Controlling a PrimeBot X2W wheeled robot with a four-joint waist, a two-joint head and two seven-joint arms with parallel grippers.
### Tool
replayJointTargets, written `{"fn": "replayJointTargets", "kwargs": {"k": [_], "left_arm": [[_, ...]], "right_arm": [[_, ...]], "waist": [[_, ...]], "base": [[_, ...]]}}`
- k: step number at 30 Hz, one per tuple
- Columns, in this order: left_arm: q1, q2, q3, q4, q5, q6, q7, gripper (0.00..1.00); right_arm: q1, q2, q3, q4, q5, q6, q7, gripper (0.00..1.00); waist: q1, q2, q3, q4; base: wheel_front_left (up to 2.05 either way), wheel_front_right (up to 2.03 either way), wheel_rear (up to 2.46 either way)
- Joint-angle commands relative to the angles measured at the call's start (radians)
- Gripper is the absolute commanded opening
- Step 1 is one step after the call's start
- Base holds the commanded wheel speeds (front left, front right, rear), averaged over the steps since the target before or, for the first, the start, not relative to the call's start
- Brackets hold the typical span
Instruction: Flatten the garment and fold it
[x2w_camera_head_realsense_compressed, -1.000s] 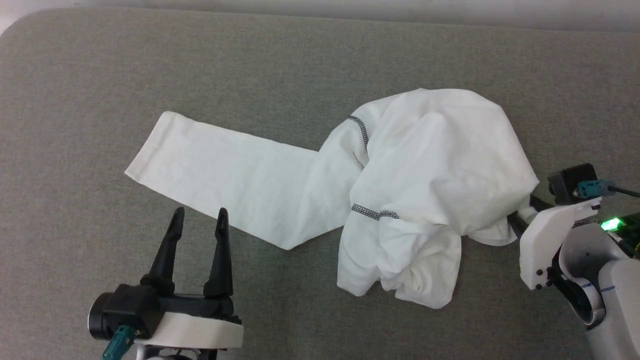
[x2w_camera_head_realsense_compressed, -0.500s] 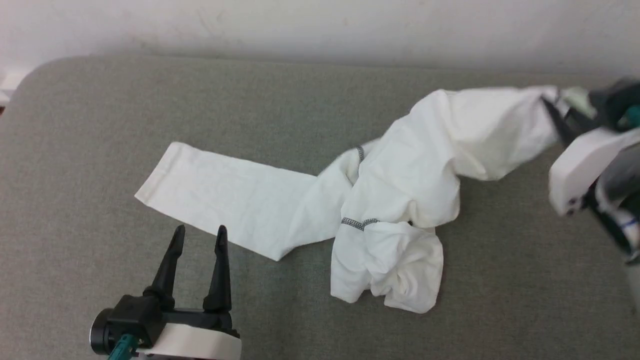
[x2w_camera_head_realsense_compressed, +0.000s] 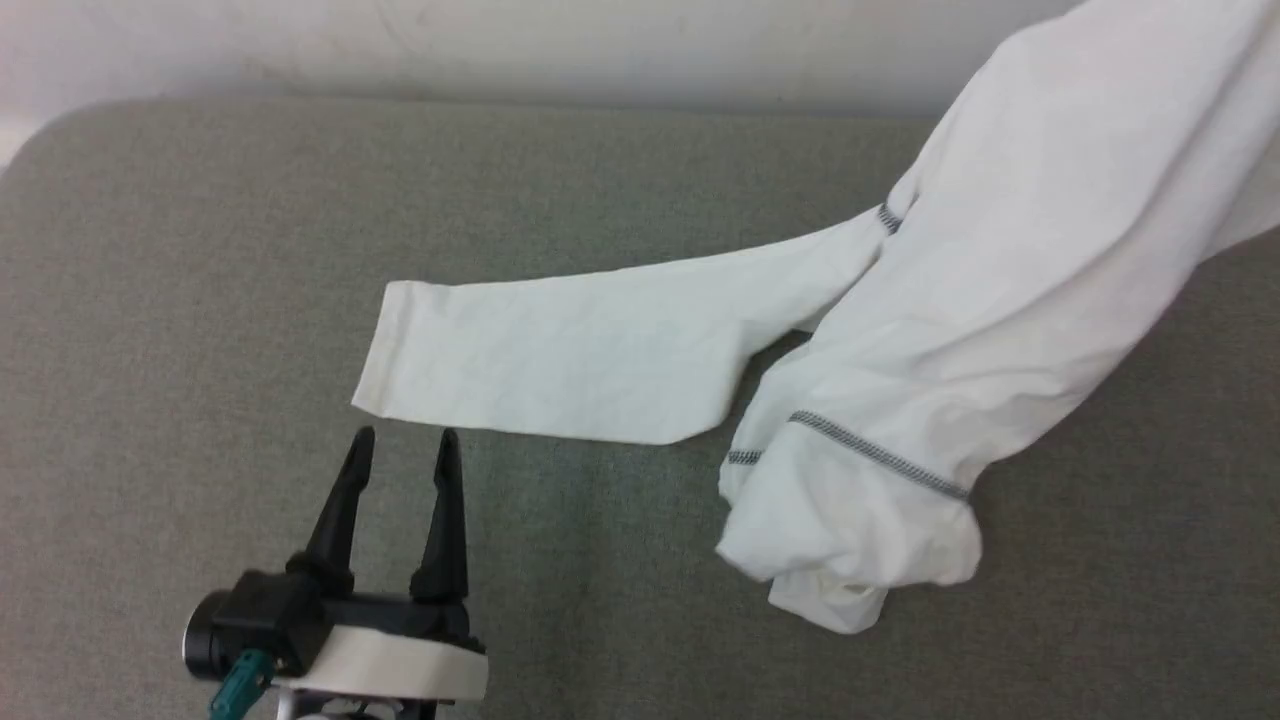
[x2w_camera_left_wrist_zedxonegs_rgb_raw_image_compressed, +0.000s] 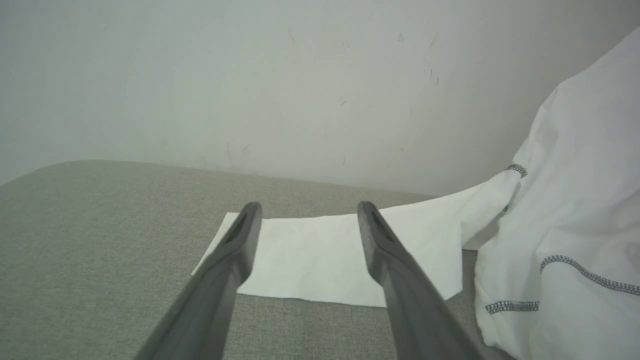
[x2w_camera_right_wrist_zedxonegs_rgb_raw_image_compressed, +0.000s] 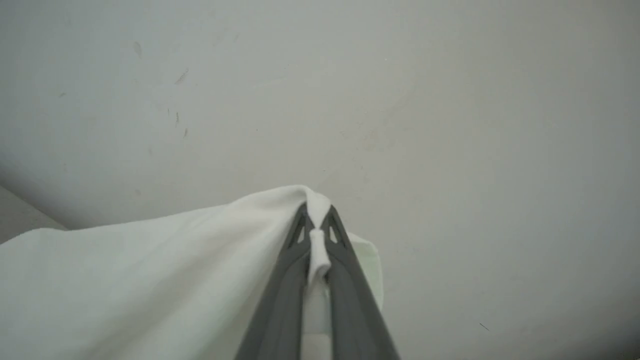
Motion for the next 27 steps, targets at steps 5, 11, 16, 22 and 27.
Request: {"fn": "replayJointTargets", "kwargs": {"k": [5, 11, 16, 22, 27], "left_arm": [[-0.079, -0.004, -0.030, 0.005, -0.023, -0.012, -0.005, 1.00], [-0.124, -0.004, -0.045, 0.013, -0.040, -0.007, -0.005, 1.00], [-0.137, -0.004, -0.043, 0.019, -0.041, -0.002, -0.005, 1.00], [-0.126, -0.004, -0.034, 0.028, -0.037, 0.004, -0.005, 1.00], [-0.100, -0.004, -0.026, 0.032, -0.033, 0.005, -0.005, 1.00]], "right_arm": [[-0.128, -0.009, 0.091, 0.084, -0.035, -0.001, -0.043, 0.00], [-0.221, 0.013, 0.186, 0.191, -0.049, -0.001, -0.058, 0.34], [-0.245, 0.024, 0.224, 0.280, -0.024, -0.001, -0.046, 1.00], [-0.240, 0.036, 0.257, 0.310, 0.023, -0.001, -0.072, 1.00], [-0.178, 0.079, 0.250, 0.279, 0.126, -0.001, -0.070, 1.00]], "waist": [[0.0000, 0.0000, 0.164, 0.083], [0.0000, 0.0000, 0.221, 0.112], [0.0000, 0.0000, 0.220, 0.116], [0.0000, 0.0000, 0.173, 0.093], [0.0000, 0.0000, 0.106, 0.065]], "base": [[0.00, 0.00, 0.00], [0.00, 0.00, 0.00], [0.00, 0.00, 0.00], [0.00, 0.00, 0.00], [0.00, 0.00, 0.00]]}}
